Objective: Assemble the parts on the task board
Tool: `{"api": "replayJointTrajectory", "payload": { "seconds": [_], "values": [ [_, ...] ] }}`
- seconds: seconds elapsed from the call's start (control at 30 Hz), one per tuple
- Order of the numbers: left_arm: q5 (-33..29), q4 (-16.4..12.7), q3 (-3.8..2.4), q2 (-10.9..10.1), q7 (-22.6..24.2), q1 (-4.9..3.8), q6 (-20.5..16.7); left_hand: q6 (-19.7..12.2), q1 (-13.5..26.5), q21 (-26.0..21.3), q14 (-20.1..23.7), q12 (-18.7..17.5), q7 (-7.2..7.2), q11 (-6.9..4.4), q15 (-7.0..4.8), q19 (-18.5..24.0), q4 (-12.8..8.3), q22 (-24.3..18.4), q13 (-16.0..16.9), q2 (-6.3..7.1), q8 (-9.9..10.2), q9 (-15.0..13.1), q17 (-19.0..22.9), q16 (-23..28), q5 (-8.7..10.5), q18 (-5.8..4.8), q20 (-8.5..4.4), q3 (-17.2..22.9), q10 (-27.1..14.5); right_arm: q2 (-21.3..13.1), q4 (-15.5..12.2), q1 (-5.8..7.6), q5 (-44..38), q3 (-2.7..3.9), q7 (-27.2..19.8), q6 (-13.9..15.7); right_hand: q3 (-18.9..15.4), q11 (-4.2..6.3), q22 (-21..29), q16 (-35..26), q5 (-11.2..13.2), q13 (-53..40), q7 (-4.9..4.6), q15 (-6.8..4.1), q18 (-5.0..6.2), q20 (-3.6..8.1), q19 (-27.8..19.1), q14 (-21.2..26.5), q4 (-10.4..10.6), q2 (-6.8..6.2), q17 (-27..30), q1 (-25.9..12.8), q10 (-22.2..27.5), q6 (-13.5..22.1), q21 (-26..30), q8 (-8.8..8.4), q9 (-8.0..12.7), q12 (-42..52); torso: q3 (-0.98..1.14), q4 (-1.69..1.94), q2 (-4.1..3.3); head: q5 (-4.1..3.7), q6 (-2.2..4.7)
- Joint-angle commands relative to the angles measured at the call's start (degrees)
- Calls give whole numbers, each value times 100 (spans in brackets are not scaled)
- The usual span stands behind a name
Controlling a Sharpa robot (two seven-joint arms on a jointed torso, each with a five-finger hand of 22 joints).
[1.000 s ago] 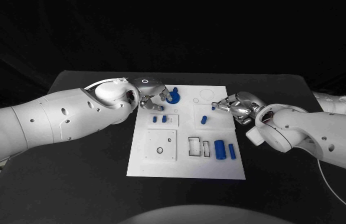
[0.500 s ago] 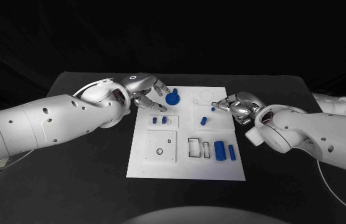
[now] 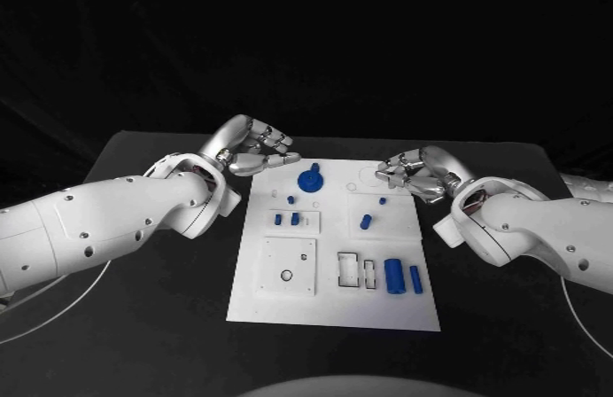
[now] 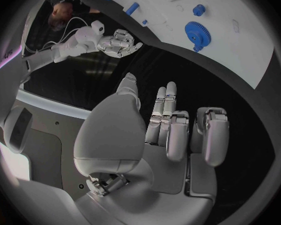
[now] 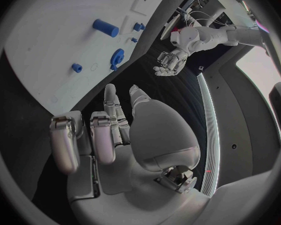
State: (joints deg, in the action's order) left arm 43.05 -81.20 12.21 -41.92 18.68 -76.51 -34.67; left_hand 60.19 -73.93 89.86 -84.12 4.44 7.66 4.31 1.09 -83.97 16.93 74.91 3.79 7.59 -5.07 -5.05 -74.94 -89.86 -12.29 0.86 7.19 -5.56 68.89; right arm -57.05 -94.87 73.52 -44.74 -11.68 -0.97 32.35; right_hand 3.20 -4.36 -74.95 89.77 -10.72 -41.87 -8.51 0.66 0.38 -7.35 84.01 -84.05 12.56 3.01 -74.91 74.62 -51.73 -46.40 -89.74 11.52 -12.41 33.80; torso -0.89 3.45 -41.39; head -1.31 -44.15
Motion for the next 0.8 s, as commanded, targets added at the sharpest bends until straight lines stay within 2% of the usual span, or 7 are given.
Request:
{"api": "replayJointTrajectory", "payload": {
  "seconds": [0.03, 0.07, 0.17, 0.27, 0.4, 0.7, 0.8],
  "values": [
    [-1492, -129, 2, -55, 824, 86, -491, 19, -10, 14, -588, -47, 24, 42, -5, -603, 0, 1509, -9, -96, 28, 0, -1506, -14, -38, -86, -27, -16, -35, 38, 97, 31, -1093, 0, -94, 77, 78, -103, -1505, 23, 190, 773, -14, 117, -38, -49, 599, -595, -49, -52, -1509, 199, 87, -170, -26, -18, 19, -777, -21, 44, -34, -100, 31],
    [-1598, -168, 3, -81, 880, 114, -501, 13, -18, 14, -588, -51, 28, 45, -1, -603, -1, 1509, -9, -114, 40, 3, -1506, -14, -43, -86, -24, -12, -42, 49, 129, 40, -1240, 0, -59, 65, 92, -152, -1505, 23, 251, 1132, -43, 190, -38, -93, 599, -595, -47, -88, -1509, 247, -37, -204, -26, -80, 51, -1041, -26, 44, -36, -116, 29],
    [-1804, -267, 4, -145, 964, 181, -485, -69, -108, 14, -588, 25, 36, 32, -5, -603, -12, 1509, 26, -240, 119, 34, -1506, -14, -35, -86, -15, 26, 134, 66, 208, 58, -1721, 1, 89, 20, 172, -241, -1505, 23, 493, 1854, -18, 258, -38, -197, 599, -595, -100, -105, -1509, 431, -180, -353, -26, -202, 109, -1572, -34, 48, -52, -189, 48],
    [-1941, -333, 4, -184, 1004, 237, -468, -134, -143, 14, -588, 25, 47, 35, -5, -603, -14, 1509, 25, -269, 147, 53, -1506, -14, -34, -86, -14, 22, 164, 60, 252, 68, -2232, 2, 254, -27, 193, -292, -1505, 23, 632, 2393, 21, 302, -38, -252, 599, -595, -149, -155, -1509, 562, -311, -494, -26, -319, 169, -1901, -41, 63, -61, -279, 69],
    [-2054, -406, 5, -240, 1024, 284, -468, -168, -198, 14, -588, 65, 40, 19, -15, -603, -18, 1509, 44, -335, 145, 65, -1506, -14, -29, -86, -17, 26, 281, 45, 256, 74, -2833, 3, 444, -89, 230, -273, -1505, 23, 695, 2877, 33, 296, -38, -259, 599, -595, -177, -173, -1509, 687, -592, -670, -26, -445, 259, -2122, -47, 50, -66, -362, 73],
    [-2133, -517, 6, -377, 1015, 313, -490, -204, -234, 14, -588, 40, 45, 24, -15, -603, -18, 1509, 39, -370, 146, 77, -1506, -14, -27, -86, -19, 13, 271, -32, 113, 77, -3860, 5, 827, -458, 226, -222, -1505, 23, 768, 3355, 169, 249, -38, -216, 599, -595, -158, -271, -1509, 774, -1024, -736, -26, -652, 410, -2335, -34, 44, -55, -583, 62],
    [-2152, -522, 6, -401, 988, 315, -477, -244, -258, 14, -588, 14, 57, 34, -8, -603, -19, 1509, 32, -391, 151, 86, -1506, -14, -27, -86, -17, 3, 242, -55, 62, 76, -3992, 5, 938, -588, 239, -202, -1505, 23, 764, 3471, 114, 224, -38, -202, 599, -595, -147, -274, -1509, 797, -1142, -854, -26, -653, 436, -2399, -31, 44, -50, -613, 36]
  ]
}}
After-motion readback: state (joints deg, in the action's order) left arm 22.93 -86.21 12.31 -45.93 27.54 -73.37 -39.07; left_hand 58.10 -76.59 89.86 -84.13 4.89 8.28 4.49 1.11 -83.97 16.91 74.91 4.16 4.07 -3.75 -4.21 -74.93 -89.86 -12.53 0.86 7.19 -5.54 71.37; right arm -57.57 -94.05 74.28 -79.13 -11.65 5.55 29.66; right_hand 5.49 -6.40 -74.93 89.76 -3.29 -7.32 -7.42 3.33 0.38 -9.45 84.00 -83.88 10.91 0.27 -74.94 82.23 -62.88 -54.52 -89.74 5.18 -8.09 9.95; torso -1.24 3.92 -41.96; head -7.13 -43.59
